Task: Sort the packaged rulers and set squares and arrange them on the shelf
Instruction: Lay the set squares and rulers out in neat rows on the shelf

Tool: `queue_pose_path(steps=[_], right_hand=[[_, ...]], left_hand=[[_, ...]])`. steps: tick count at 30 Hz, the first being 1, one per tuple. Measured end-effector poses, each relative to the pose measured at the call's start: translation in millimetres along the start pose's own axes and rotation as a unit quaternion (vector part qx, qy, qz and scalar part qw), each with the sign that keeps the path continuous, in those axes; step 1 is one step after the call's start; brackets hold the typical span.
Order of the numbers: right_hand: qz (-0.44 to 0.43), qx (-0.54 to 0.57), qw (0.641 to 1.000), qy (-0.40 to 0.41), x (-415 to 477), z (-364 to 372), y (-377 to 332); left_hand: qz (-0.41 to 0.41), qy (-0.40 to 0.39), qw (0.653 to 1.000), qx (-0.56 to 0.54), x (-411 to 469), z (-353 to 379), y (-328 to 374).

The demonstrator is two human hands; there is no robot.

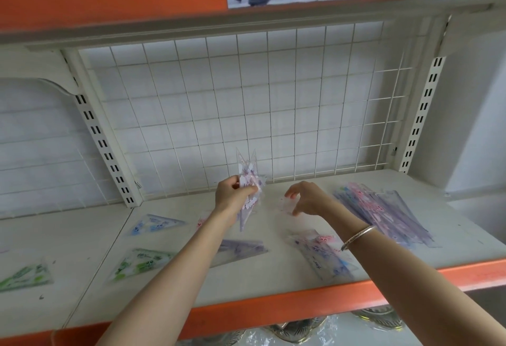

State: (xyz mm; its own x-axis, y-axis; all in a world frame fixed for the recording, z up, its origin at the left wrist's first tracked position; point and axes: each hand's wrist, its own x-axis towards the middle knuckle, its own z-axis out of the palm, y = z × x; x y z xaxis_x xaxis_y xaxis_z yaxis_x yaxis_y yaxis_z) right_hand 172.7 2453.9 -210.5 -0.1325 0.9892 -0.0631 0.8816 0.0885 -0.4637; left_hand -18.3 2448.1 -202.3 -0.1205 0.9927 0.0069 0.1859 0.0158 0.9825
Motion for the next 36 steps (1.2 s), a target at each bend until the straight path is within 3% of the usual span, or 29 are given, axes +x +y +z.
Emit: queue_pose_path(steps=[4, 10, 14, 17, 21, 28, 32, 36], right_hand=[[0.007, -0.024, 0.999, -0.027, 1, 2, -1], [0.012, -0.031, 0.999, -0.002, -2, 13, 4], [0.006, 0.028, 0.995, 0.092, -4, 17, -1], [-0.005, 0.230, 0.961, 0.152, -14, 14, -23], [0.011, 0.460, 0.886, 0.062, -28, 15, -53], [0.050, 0.574, 0.817, 0.019, -35, 23, -67], [0.066, 0.577, 0.814, 0.028, -36, 26, -69], [0.072, 0.600, 0.796, 0.033, -36, 31, -73]], left_hand=[[0.004, 0.007, 1.000, -0.012, 0, -6, -5], [0.040, 0.011, 0.999, -0.014, -4, -9, -11], [0.040, -0.011, 0.997, -0.061, -7, -9, -11], [0.018, -0.023, 0.994, -0.102, -8, -9, -9], [-0.019, -0.033, 0.989, -0.143, -14, -11, -5], [-0.007, -0.090, 0.985, -0.148, -22, -26, -6], [0.000, -0.154, 0.979, -0.131, -25, -38, -9], [0.003, -0.148, 0.982, -0.121, -30, -46, -12]])
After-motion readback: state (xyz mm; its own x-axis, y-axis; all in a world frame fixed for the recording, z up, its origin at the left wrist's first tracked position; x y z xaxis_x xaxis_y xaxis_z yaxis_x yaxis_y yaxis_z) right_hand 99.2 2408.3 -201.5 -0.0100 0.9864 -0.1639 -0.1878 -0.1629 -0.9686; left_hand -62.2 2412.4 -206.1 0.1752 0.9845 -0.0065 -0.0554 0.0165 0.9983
